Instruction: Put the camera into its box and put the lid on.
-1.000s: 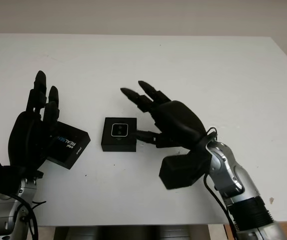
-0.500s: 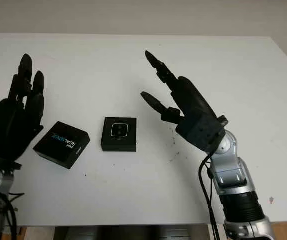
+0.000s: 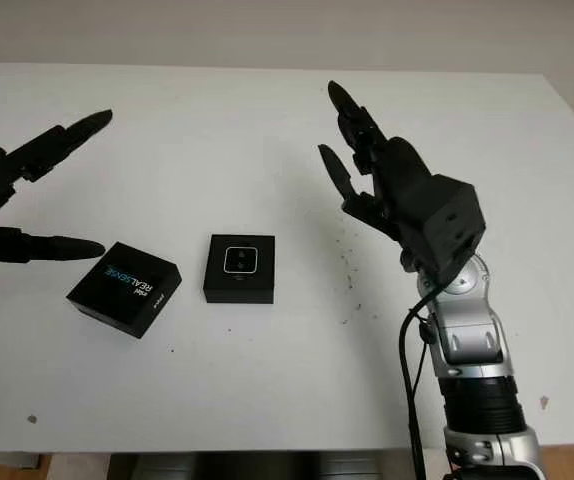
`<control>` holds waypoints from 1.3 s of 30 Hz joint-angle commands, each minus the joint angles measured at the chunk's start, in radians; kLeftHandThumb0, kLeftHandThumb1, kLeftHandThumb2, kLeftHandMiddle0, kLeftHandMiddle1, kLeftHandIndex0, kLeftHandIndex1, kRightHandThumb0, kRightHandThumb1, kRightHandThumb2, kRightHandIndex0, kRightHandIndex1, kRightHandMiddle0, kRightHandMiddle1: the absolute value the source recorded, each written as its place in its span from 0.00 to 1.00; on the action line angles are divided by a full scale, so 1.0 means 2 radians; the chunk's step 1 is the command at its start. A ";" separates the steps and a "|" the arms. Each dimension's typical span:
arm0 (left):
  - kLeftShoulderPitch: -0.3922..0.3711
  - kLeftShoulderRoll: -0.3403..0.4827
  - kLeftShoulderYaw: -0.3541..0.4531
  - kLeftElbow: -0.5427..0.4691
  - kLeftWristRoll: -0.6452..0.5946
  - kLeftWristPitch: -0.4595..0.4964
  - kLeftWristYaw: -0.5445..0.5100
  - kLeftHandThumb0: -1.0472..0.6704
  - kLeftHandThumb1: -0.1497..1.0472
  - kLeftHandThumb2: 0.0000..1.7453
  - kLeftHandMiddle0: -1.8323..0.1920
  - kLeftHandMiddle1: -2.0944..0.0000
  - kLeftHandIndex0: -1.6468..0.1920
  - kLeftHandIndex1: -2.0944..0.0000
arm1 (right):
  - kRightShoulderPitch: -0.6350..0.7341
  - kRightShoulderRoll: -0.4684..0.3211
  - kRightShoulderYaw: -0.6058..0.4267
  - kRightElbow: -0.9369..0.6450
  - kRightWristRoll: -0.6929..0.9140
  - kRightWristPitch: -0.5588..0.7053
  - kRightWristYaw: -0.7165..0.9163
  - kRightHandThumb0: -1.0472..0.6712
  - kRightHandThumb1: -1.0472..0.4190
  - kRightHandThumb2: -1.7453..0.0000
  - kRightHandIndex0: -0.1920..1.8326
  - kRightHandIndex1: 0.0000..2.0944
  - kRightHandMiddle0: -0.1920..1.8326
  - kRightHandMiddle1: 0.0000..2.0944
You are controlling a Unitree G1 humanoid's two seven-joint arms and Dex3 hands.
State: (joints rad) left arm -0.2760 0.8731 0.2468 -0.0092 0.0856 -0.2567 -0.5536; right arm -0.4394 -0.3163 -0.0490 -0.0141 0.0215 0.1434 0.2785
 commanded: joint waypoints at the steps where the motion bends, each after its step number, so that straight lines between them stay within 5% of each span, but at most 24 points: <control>1: -0.017 0.023 -0.010 0.020 0.011 -0.027 -0.010 0.32 0.81 0.03 0.64 0.96 0.65 0.95 | -0.005 -0.007 -0.005 -0.009 0.004 0.005 0.003 0.22 0.00 0.65 0.08 0.02 0.08 0.03; 9: -0.049 0.121 -0.091 0.012 0.135 -0.041 -0.096 0.17 0.81 0.03 0.90 0.99 0.92 0.99 | -0.003 -0.013 -0.004 -0.014 -0.001 0.011 0.006 0.24 0.00 0.64 0.08 0.02 0.07 0.02; 21: -0.038 0.108 -0.127 0.064 0.139 -0.084 -0.089 0.13 0.82 0.03 1.00 0.99 1.00 1.00 | -0.005 -0.018 -0.003 -0.021 -0.009 0.025 0.002 0.26 0.00 0.63 0.08 0.03 0.08 0.03; 31: -0.021 0.086 -0.128 0.095 0.153 -0.115 -0.024 0.14 0.86 0.04 1.00 1.00 1.00 1.00 | -0.002 -0.020 0.003 -0.023 -0.028 0.024 -0.002 0.24 0.00 0.63 0.09 0.03 0.09 0.03; 39: -0.024 0.075 -0.141 0.099 0.146 -0.118 -0.031 0.19 0.83 0.03 0.99 0.99 1.00 1.00 | 0.003 -0.017 -0.002 -0.033 -0.024 0.036 -0.003 0.25 0.00 0.64 0.09 0.03 0.08 0.03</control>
State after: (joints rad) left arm -0.3248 1.0287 -0.0239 0.1900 0.3856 -0.4921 -0.6081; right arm -0.4387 -0.3457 -0.0465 -0.0563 -0.0281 0.2089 0.2770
